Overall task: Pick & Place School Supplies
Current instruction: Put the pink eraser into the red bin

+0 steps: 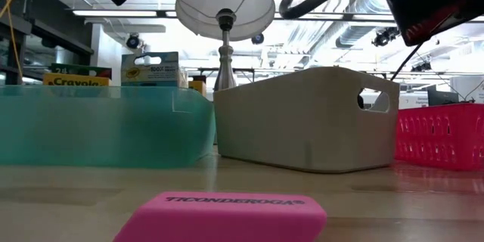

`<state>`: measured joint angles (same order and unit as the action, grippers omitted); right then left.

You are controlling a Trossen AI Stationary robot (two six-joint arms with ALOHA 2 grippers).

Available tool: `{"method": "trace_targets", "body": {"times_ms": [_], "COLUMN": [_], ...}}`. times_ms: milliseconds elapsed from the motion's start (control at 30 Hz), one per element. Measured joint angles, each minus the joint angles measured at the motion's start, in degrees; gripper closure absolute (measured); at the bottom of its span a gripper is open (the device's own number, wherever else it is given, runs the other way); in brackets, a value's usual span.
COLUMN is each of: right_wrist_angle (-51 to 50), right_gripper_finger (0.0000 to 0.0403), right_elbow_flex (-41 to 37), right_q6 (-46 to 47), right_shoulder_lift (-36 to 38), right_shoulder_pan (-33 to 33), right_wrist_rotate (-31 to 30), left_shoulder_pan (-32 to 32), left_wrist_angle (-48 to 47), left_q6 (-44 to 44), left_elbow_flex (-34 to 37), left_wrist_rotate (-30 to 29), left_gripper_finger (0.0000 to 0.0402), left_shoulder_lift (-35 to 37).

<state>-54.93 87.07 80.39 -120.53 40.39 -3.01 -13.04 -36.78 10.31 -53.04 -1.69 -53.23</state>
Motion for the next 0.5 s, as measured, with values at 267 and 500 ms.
{"method": "trace_targets", "body": {"times_ms": [267, 500], "right_wrist_angle": [0.03, 0.08], "right_gripper_finger": [0.0333, 0.0384], "right_elbow_flex": [0.0, 0.0], "right_q6": [-0.29, -0.28], "right_shoulder_lift": [0.0, 0.03], "right_shoulder_pan": [-0.06, -0.06], "right_wrist_rotate": [-0.89, -0.74], "left_shoulder_pan": [-0.01, 0.0], "left_wrist_angle": [0.0, -0.02], "left_q6": [0.07, 0.11], "left_elbow_flex": [0.0, 0.0], "left_wrist_rotate": [0.0, -0.02], "left_gripper_finger": [0.0245, 0.0245], "left_shoulder_lift": [0.0, 0.0]}}
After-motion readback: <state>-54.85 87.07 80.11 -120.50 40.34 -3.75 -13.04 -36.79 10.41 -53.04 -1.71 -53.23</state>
